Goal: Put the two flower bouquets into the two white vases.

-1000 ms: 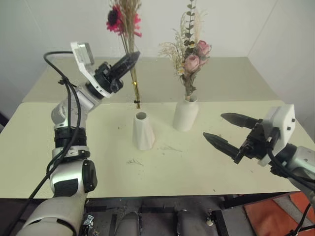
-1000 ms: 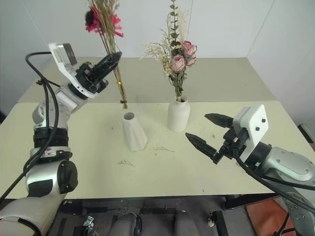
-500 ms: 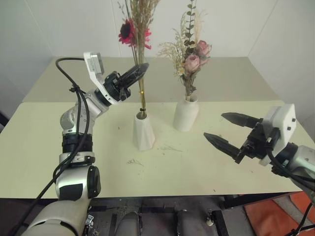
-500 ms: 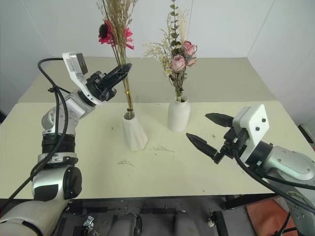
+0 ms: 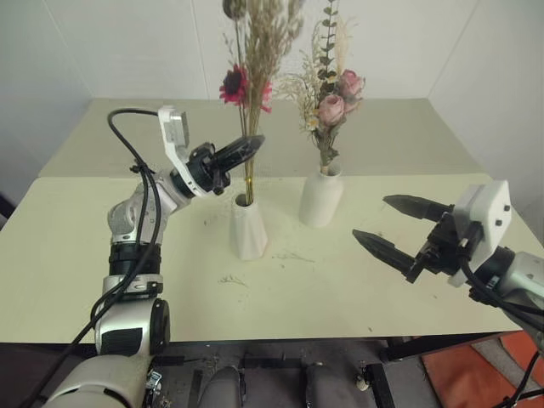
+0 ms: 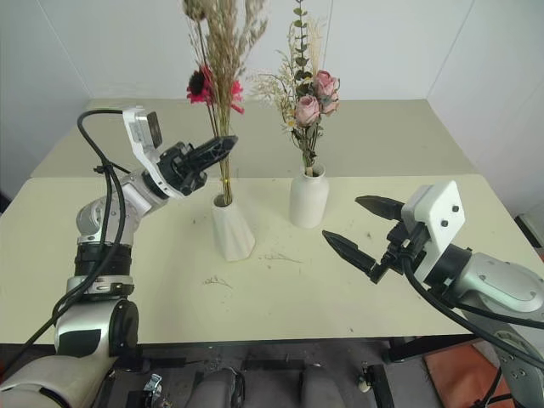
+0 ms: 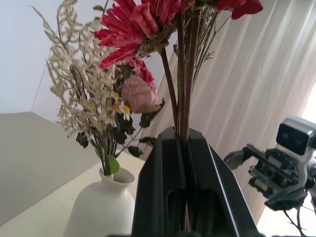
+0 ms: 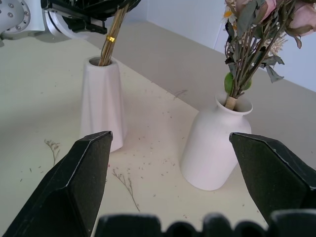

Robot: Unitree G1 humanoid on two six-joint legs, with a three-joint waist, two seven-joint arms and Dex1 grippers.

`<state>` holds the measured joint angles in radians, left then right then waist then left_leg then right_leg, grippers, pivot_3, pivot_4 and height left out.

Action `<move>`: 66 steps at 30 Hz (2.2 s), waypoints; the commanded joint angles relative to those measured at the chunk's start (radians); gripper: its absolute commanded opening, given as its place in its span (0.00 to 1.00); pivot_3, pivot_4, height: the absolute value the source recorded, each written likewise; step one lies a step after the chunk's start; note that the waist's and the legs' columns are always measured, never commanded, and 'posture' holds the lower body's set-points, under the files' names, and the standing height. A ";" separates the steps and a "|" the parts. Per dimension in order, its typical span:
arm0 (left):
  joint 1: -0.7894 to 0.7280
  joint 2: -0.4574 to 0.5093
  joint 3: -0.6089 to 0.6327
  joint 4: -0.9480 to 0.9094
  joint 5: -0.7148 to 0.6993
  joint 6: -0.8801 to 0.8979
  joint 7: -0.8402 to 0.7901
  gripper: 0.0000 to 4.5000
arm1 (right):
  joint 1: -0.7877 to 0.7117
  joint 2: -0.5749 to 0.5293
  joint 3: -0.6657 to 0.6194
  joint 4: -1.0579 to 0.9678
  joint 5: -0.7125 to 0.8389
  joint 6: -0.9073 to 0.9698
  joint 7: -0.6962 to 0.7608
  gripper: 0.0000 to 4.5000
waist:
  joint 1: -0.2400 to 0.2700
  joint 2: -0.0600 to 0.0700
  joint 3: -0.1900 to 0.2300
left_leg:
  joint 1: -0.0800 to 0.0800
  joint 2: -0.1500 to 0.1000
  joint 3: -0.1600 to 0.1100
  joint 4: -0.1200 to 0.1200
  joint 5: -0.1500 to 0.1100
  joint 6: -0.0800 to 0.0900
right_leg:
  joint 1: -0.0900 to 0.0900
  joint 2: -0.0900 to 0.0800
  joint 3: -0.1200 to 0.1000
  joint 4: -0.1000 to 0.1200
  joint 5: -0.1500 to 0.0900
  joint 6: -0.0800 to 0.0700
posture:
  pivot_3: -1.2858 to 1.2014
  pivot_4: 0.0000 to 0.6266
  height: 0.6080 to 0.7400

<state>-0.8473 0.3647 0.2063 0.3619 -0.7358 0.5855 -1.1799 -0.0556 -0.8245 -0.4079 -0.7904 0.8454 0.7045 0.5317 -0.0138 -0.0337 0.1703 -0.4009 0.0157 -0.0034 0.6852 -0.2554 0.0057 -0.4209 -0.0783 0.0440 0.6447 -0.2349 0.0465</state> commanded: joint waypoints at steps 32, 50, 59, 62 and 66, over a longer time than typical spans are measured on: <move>0.169 0.138 -0.004 -0.110 0.045 -0.120 -0.134 0.99 | -0.007 -0.009 -0.029 0.002 -0.026 -0.038 0.038 1.00 | -0.003 0.000 0.000 | 0.000 0.001 0.000 0.000 0.000 0.000 | 0.000 0.000 0.000 0.000 0.000 0.000 | 0.52 0.24 1.00; 0.440 0.490 0.198 -0.323 0.089 -0.128 -0.038 0.99 | 0.024 -0.054 -0.121 0.059 -0.025 -0.033 0.124 1.00 | -0.001 0.000 0.000 | 0.001 0.002 0.001 -0.001 0.000 0.000 | -0.001 0.000 0.000 -0.001 0.000 -0.001 | 0.52 0.24 1.00; 0.572 0.621 0.332 -0.424 0.045 -0.118 -0.077 0.99 | 0.139 -0.199 -0.372 0.264 -0.006 -0.045 0.463 1.00 | 0.007 0.000 0.000 | 0.003 0.003 0.002 -0.001 0.000 0.000 | 0.002 0.000 -0.001 -0.002 -0.001 -0.001 | 0.52 0.24 1.00; 0.597 0.627 0.347 -0.434 0.041 -0.123 -0.084 0.99 | 0.170 -0.241 -0.410 0.327 -0.042 -0.053 0.539 1.00 | 0.003 0.000 0.000 | 0.003 0.003 0.002 -0.002 0.000 0.000 | 0.002 0.001 -0.001 -0.003 -0.001 -0.001 | 0.52 0.24 1.00; 0.604 0.623 0.341 -0.441 0.042 -0.128 -0.089 0.99 | 0.207 -0.260 -0.436 0.370 -0.108 -0.072 0.577 1.00 | 0.002 0.000 0.000 | 0.003 0.003 0.003 -0.002 0.000 0.000 | 0.002 0.001 0.000 -0.003 -0.001 -0.001 | 0.52 0.24 1.00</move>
<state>-0.2360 0.9730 0.5274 -0.0530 -0.6733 0.4734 -1.2644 0.1492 -1.0681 -0.7998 -0.4244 0.7584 0.6595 1.0935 -0.0122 -0.0337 0.1701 -0.3982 0.0185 -0.0005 0.6827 -0.2557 0.0058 -0.4192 -0.0777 0.0441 0.6421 -0.2355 0.0454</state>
